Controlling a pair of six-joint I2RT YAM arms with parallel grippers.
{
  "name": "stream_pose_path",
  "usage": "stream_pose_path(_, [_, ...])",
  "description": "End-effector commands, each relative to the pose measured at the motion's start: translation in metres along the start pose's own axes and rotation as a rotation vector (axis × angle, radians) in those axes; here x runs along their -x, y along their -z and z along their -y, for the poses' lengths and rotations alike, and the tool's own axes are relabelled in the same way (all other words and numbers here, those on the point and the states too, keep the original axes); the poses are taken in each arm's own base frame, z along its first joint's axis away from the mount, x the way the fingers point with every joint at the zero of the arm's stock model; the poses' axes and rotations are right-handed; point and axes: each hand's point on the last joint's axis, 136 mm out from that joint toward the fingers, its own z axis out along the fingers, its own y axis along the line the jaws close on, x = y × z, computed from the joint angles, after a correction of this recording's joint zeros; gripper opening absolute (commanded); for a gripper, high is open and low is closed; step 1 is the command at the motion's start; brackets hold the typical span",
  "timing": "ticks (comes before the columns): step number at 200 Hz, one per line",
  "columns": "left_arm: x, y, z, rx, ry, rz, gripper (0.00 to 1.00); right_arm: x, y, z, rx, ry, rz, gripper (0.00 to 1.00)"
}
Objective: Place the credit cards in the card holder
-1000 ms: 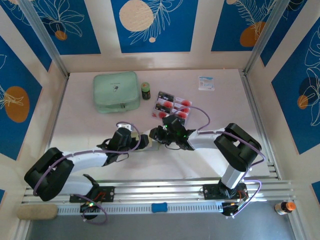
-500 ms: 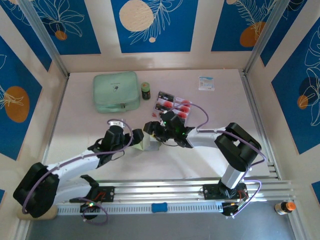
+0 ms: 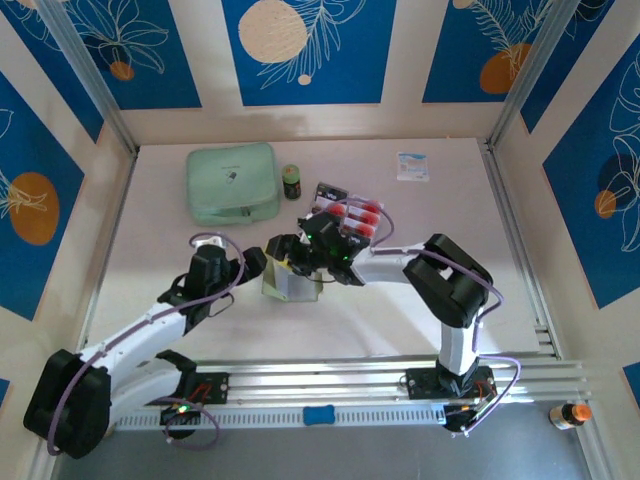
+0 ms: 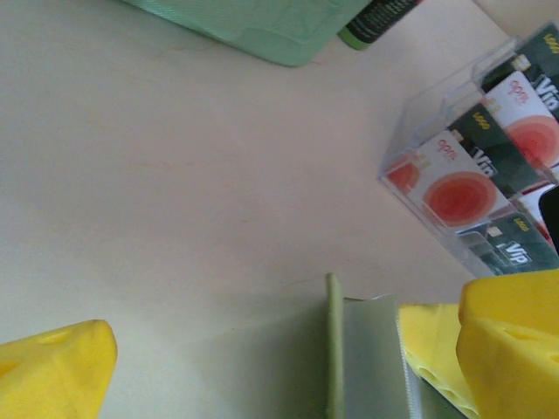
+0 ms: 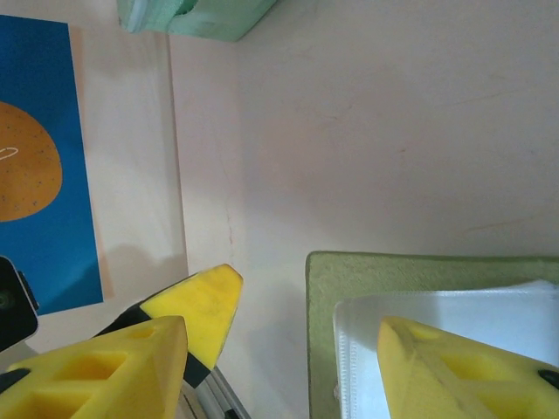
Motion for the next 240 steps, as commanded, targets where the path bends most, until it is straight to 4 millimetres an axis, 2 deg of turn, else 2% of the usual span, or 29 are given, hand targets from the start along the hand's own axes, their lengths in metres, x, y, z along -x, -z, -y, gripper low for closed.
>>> stream_pose_path(1, [0.018, 0.009, 0.027, -0.101, 0.006, 0.037, 1.00, -0.020, -0.017, 0.009, -0.016, -0.015, -0.078, 0.59])
stream_pose_path(62, [0.007, 0.008, 0.011, -0.061, -0.016, 0.001, 1.00, -0.026, -0.033, 0.029, -0.025, -0.074, -0.102, 0.59])
stream_pose_path(155, [-0.032, 0.002, -0.035, 0.096, -0.095, -0.125, 1.00, -0.021, -0.029, 0.021, 0.011, -0.081, -0.090, 0.59])
stream_pose_path(204, [-0.043, -0.005, -0.043, 0.133, -0.119, -0.172, 1.00, -0.015, -0.025, 0.019, 0.025, -0.084, -0.075, 0.58])
stream_pose_path(240, [-0.049, -0.009, -0.049, 0.162, -0.129, -0.200, 1.00, -0.005, -0.013, 0.013, 0.037, -0.068, -0.044, 0.58])
